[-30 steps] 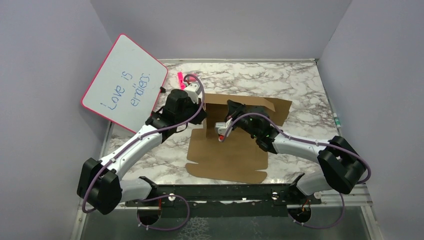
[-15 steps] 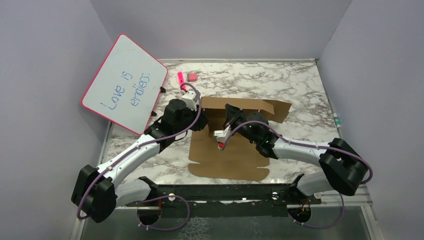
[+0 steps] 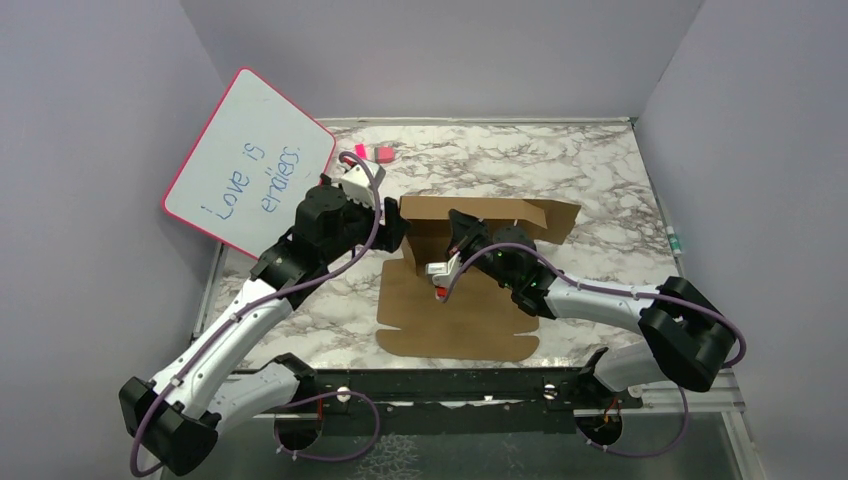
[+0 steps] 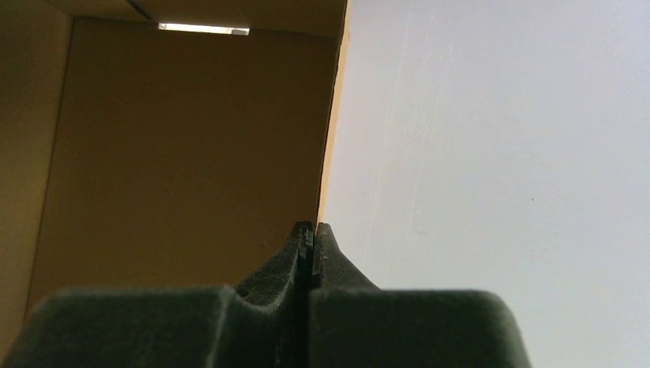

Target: Fold the paper box

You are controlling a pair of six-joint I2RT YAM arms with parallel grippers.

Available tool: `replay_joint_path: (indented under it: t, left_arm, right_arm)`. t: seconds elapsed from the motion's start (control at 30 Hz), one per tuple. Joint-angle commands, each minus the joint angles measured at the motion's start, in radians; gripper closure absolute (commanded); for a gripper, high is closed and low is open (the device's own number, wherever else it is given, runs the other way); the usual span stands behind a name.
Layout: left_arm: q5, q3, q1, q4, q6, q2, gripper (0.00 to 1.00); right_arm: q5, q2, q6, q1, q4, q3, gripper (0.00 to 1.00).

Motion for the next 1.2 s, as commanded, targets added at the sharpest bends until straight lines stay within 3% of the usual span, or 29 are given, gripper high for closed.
replay_joint_path:
  t: [0.0, 0.27, 0.57, 0.83, 1.17]
  left_arm:
    - [-0.030, 0.015, 0.044, -0.107, 0.131, -0.016, 0.29]
    - [0.136, -0.103, 0.253, -0.101, 0.160, 0.026, 0.24]
    - [0.267, -0.106, 0.271, -0.025, 0.060, 0.217, 0.23]
    - [0.301, -0.256, 0.260, 0.347, -0.094, 0.208, 0.24]
    - [0.310, -0.405, 0.239, 0.746, -0.072, 0.253, 0.27]
  right_arm:
    - [-0.002, -0.012, 0.001, 0.012, -0.057, 0.009, 0.98]
    - [-0.011, -0.015, 0.016, 0.011, -0.080, 0.024, 0.98]
    - [-0.028, -0.011, 0.043, 0.011, -0.083, 0.035, 0.98]
    - [-0.068, -0.041, 0.072, 0.011, -0.111, 0.039, 0.98]
    - [-0.089, -0.048, 0.084, 0.011, -0.171, 0.056, 0.98]
